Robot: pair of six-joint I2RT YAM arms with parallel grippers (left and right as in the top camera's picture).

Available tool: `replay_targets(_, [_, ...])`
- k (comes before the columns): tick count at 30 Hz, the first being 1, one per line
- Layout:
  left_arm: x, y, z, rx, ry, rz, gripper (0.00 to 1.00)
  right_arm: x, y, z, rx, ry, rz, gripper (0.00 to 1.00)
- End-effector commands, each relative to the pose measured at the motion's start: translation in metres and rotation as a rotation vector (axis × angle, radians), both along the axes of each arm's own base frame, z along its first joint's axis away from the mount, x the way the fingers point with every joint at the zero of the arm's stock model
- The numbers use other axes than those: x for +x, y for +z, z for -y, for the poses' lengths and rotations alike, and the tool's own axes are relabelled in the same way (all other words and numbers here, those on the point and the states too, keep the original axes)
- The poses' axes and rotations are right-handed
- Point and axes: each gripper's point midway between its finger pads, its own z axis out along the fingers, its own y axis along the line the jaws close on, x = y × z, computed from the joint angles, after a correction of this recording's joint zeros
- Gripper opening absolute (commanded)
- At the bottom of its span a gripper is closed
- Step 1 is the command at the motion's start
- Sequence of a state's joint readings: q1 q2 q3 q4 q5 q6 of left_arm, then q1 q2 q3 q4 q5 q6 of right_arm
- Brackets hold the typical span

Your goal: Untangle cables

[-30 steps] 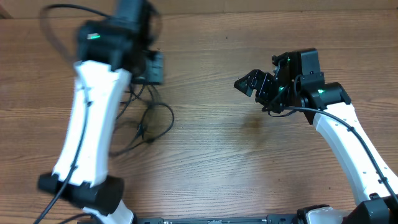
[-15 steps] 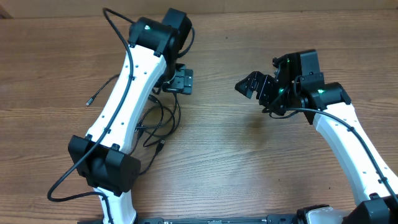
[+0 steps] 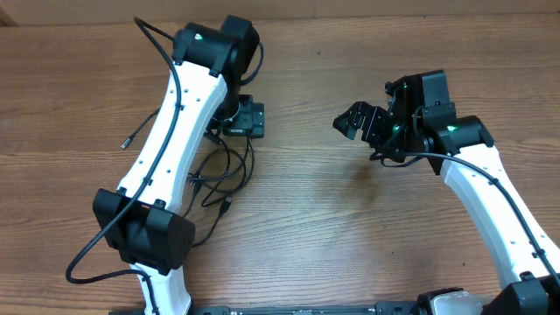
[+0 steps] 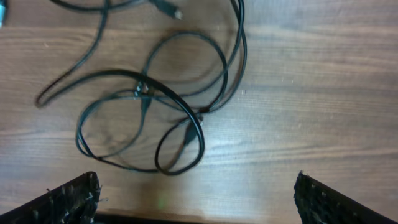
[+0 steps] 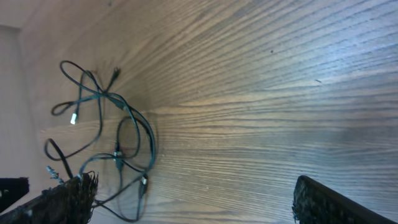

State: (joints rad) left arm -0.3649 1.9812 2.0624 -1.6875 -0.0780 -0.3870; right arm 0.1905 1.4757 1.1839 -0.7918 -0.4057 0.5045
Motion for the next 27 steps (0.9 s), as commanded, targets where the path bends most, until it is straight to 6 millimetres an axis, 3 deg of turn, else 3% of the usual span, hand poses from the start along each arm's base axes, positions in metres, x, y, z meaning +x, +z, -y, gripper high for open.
replay_targets(1, [-0.013,-0.010,-0.001,0.019,0.052,-0.044,0.99,0.003,0.000,0.005,-0.038,0.018,0.020,1.00])
replay_targets(8, [-0.029,-0.047,-0.010,0.083,0.149,-0.124,0.99,0.003,-0.004,0.011,-0.075,-0.003,0.013,1.00])
replay_targets(16, [-0.032,-0.077,-0.010,0.087,0.185,-0.140,0.90,0.003,-0.004,0.012,-0.082,-0.006,0.014,1.00])
replay_targets(21, [-0.024,-0.083,-0.007,0.073,0.184,-0.109,0.56,0.003,-0.004,0.012,-0.082,-0.007,0.013,1.00])
replay_targets(23, [-0.019,-0.084,-0.005,0.062,0.185,-0.089,0.34,0.003,-0.004,0.012,-0.082,-0.006,0.013,1.00])
replay_targets(24, [-0.016,-0.084,-0.004,0.055,0.185,-0.075,0.13,0.003,-0.004,0.012,-0.082,-0.006,0.013,1.00])
replay_targets(25, [-0.014,-0.085,-0.003,0.052,0.185,-0.069,0.05,0.003,-0.004,0.012,-0.082,-0.006,0.013,1.00])
replay_targets(27, [-0.010,-0.085,-0.001,0.044,0.184,-0.053,0.04,0.003,-0.004,0.012,-0.082,-0.006,0.013,1.00])
